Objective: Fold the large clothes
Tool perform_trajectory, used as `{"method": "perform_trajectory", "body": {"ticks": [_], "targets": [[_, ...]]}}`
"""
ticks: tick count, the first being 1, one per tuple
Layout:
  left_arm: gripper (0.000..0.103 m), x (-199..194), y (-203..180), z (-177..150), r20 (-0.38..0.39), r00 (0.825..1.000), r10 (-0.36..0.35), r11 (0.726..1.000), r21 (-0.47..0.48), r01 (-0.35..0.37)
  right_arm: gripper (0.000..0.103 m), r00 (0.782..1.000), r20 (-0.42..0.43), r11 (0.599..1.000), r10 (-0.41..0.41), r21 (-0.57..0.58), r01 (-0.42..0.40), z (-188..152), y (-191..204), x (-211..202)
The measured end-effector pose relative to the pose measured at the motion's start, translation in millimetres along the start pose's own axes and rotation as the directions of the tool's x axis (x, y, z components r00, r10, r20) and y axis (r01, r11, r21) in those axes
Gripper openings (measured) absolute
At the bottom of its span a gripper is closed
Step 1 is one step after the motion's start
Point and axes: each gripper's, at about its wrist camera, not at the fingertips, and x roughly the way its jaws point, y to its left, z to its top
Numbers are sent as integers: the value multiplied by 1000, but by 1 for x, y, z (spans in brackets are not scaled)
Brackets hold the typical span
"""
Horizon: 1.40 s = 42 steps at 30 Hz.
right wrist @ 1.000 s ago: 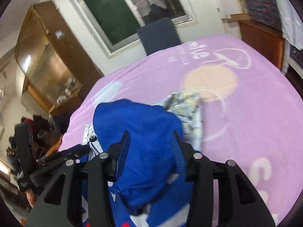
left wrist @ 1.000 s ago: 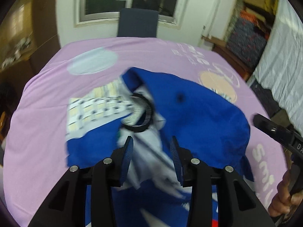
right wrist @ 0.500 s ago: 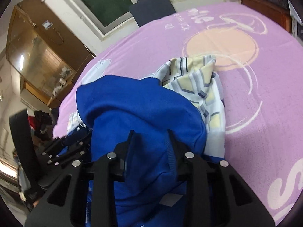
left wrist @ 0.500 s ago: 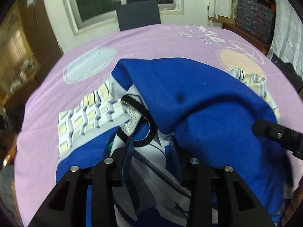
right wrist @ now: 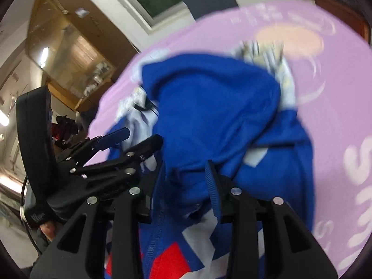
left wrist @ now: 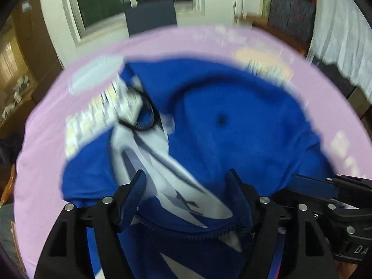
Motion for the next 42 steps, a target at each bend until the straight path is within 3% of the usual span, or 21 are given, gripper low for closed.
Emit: {"method": "perform_trajectory", "body": {"ticks": [1,2,6,8,14,23,28,34,42], "targets": [[80,1,3,-2,23,1000,-6,1000,-17,7,32,1000,-29,1000,9,29,-8,-2,-7,10],[82,2,5,-2,24,1000,-8,1000,-17,8,32,999,-3,998,47,43,-47,-3,-13,10],[83,1,6,-3,26,1000,5,1000,-16,-4,31,990,-17,982,140,129,-137,2,-30,10],[82,-6,5,-5,38,999,18,1000,-18,-18,31,989,-17,979,150,142,-146,2,-33,9],[82,-49,4,-27,136,989,65,998,9,-67,47,992,59,990,112,84,-116,-9,-23,-29],[82,-82,14,-64,165,984,66,998,-21,-63,49,991,130,999,14,-35,-9,-39,4,-70],[82,-74,15,-77,129,989,79,997,-12,-78,49,994,106,999,-4,-51,9,-49,7,-62],[83,-44,19,-85,24,996,83,996,-15,-83,50,998,47,999,-42,-5,42,-54,-9,-42],[85,-46,25,-86,26,996,81,996,-26,-80,51,999,29,999,-34,32,33,-55,-18,-36]]}}
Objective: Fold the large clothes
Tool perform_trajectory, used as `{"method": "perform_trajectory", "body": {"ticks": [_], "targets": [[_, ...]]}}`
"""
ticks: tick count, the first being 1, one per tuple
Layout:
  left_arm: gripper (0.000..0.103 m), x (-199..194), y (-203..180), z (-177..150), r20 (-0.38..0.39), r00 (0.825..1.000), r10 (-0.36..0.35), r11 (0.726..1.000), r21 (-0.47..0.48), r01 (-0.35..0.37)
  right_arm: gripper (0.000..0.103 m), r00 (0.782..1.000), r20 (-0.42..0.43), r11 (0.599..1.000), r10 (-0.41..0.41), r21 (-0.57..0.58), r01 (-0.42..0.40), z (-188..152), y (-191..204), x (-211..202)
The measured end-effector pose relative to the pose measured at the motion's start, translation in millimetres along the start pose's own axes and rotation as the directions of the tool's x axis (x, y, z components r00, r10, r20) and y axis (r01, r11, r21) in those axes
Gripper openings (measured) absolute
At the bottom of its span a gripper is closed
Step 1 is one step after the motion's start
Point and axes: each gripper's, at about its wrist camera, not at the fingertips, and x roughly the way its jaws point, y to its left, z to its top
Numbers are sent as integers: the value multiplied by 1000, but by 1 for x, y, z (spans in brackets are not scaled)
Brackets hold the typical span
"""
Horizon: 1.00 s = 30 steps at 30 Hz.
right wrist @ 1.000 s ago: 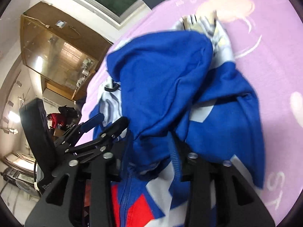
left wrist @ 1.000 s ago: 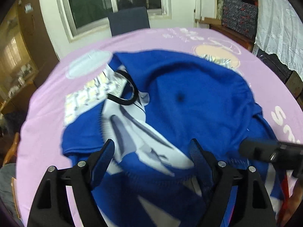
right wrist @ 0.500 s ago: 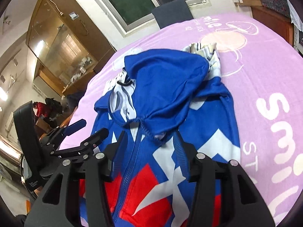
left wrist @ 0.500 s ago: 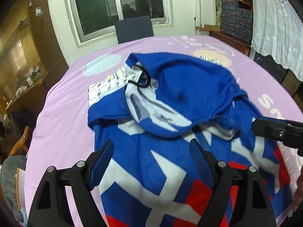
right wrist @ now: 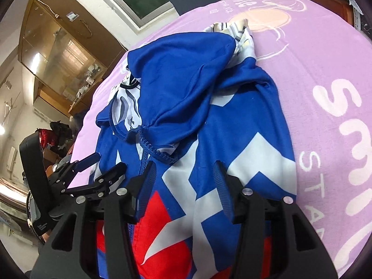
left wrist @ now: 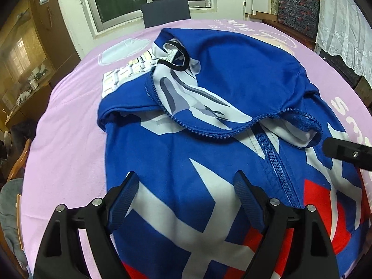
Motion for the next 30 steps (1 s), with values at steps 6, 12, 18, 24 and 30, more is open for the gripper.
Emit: {"method": "perform_trajectory", "body": {"ticks": [6,12,18,24,30], "targets": [[85,-24,20,2,56,998,27,999,-25,-26,56,997,80,1000,-21,15,20,3,-9,-33],[85,-24,63,12,52,998,36,993,-113,-30,56,992,116,998,-43,49,37,8,-31,-51],[84,5,90,23,-11,999,-38,983,-180,35,56,993,94,993,-67,106,57,29,-61,-37],[83,32,100,26,-51,990,-133,968,-223,118,57,995,76,991,-60,127,50,48,-75,-18],[80,39,99,32,-27,984,-176,964,-204,167,58,998,62,992,10,129,-18,65,-74,-3]]}}
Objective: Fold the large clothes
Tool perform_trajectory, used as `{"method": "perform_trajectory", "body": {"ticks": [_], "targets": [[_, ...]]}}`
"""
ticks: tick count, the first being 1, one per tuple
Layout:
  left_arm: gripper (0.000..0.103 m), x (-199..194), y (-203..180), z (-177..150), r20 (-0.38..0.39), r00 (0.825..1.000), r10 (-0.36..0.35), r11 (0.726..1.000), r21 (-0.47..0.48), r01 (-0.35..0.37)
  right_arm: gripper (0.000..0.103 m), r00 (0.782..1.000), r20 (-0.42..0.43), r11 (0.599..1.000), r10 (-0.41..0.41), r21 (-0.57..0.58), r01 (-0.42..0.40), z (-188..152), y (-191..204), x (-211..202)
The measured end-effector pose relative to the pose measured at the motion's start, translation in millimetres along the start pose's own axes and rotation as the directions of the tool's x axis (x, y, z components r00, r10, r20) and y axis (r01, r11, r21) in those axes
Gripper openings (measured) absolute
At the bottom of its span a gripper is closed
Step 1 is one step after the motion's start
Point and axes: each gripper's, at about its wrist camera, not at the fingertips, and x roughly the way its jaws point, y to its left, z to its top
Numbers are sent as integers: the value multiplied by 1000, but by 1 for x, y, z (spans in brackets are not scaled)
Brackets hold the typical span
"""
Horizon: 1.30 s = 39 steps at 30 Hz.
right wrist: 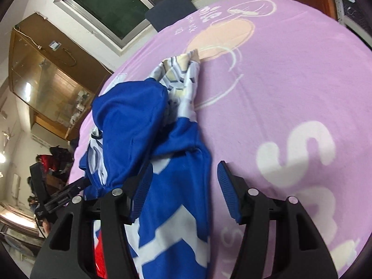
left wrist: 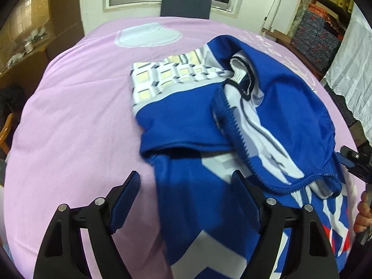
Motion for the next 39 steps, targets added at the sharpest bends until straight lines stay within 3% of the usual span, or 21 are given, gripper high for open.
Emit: {"method": "perform_trajectory", "body": {"ticks": [5,11,20,24,28,31,33,35,39], "targets": [[75,-5,0,-7,5,995,-104,994,-15,104,58,999,-4,999,35,9,-35,1,1,4],[72,-25,4,-38,-9,983,-183,983,-29,183,58,994,-51,995,97,10,-96,-27,4,-9],[72,-70,-12,-114,-18,947,-321,947,-37,320,57,977,-137,986,163,9,-164,-96,12,-46],[72,-84,-20,-142,-22,922,-387,922,-30,386,57,973,-150,984,174,-14,-178,-129,14,-66],[71,-90,-24,-156,-10,915,-403,915,-18,403,57,973,-144,981,183,-41,-190,-153,18,-79],[65,-87,-23,-153,-7,905,-425,905,-35,424,57,975,-131,980,179,-62,-189,-158,20,-83],[51,-84,-25,-151,-19,901,-434,900,-33,434,49,978,-128,982,167,-72,-177,-158,22,-81],[43,-84,-26,-151,-16,906,-422,907,-21,422,31,976,-136,981,167,-72,-178,-159,23,-78],[41,-84,-24,-153,-20,907,-421,907,-16,421,28,974,-151,981,168,-74,-180,-159,21,-72]]}}
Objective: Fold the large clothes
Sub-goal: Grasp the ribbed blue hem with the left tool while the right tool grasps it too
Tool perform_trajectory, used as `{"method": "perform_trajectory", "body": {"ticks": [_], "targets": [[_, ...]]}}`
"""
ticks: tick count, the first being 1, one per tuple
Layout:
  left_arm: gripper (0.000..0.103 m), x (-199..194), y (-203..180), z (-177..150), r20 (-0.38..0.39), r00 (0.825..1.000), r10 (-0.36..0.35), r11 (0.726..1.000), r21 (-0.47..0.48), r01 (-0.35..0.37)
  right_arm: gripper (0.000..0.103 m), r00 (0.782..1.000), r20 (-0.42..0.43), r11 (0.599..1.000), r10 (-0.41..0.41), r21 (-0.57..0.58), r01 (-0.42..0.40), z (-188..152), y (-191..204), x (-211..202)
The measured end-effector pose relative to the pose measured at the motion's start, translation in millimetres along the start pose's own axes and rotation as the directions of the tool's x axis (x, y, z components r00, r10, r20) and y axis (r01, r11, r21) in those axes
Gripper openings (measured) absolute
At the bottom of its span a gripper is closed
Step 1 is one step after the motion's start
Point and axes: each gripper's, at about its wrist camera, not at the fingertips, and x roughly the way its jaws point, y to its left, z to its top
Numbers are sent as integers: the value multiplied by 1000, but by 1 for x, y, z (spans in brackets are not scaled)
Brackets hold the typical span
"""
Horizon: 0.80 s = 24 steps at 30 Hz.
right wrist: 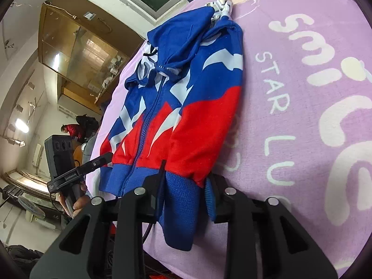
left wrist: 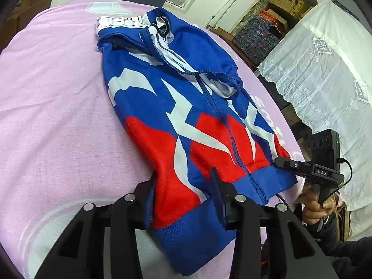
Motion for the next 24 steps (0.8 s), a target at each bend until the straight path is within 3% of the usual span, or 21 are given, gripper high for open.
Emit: {"method": "perform_trajectory", "body": {"ticks": [6,7,8,9,11,24], "targets": [[44,0,-4,-1,4,1000,16,1000,17,-16,29,1000,-4,1000,5,0,-5,-1,-1,-1],[40,0,-5,-1,11,1000,29,999,21,-30,29,1000,0,1000,3,-1,-3,-1,0,-2],[21,-1,-5,-2,16,999,45,999,24,-45,28,1000,8,1000,0,2,0,-2,0,-2],[14,-1,-4,-2,19,997,74,997,28,-74,27,1000,15,1000,0,5,0,-1,1,-1],[11,-4,-1,-1,25,998,60,998,12,-61,25,999,36,1000,7,16,-7,-1,0,-4],[10,-45,-36,42,178,982,66,988,124,-89,23,990,119,997,69,-28,-66,22,18,-30]]}}
